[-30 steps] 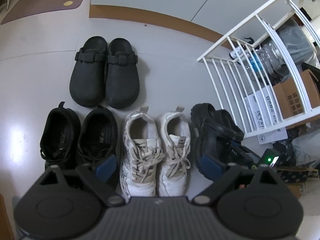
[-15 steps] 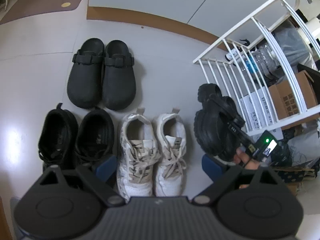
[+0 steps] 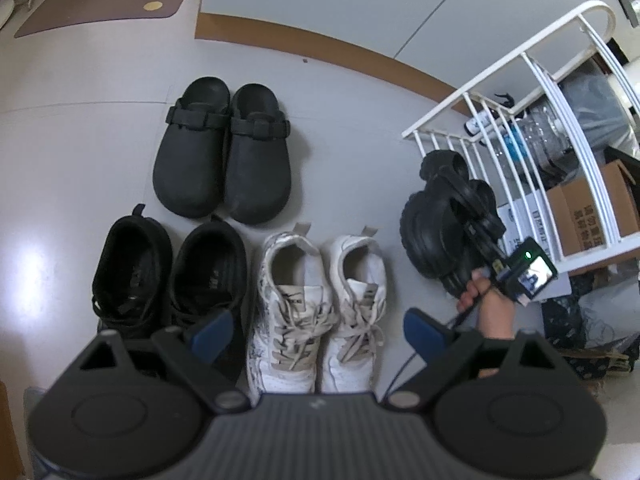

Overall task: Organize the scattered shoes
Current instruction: 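Lift and carry the black clogs onto the white rack's lowest shelf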

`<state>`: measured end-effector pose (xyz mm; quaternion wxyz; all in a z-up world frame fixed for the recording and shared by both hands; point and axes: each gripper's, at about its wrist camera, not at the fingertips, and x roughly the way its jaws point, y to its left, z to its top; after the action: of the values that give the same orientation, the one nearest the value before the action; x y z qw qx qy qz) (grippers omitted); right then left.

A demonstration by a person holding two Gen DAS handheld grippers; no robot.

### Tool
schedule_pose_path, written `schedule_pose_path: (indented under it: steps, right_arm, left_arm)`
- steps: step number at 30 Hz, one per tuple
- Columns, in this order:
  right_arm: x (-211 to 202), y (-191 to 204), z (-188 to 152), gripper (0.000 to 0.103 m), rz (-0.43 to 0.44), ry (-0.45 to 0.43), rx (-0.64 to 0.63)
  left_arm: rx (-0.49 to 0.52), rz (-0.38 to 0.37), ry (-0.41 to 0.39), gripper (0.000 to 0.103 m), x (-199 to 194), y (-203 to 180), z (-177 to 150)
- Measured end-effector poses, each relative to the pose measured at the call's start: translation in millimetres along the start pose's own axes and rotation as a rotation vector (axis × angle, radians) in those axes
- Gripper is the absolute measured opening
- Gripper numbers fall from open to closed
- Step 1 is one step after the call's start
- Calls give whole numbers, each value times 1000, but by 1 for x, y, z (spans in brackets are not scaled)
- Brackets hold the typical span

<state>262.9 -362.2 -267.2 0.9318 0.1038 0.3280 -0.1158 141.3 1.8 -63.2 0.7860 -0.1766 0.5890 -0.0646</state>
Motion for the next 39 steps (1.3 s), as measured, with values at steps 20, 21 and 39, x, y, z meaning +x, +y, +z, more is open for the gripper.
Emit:
schedule_pose_path:
  steps: [20, 21, 39]
  right_arm:
    - [28, -52, 14, 25, -209, -43, 92]
    - [30, -53, 15, 25, -222, -47, 96]
    - [77, -73, 21, 27, -449, -109, 242]
  left_arm:
    - [-21, -47, 6, 94, -3, 1, -2]
    - [-20, -47, 7, 94, -3, 0, -2]
    - [-29, -62, 25, 94, -1, 4, -2]
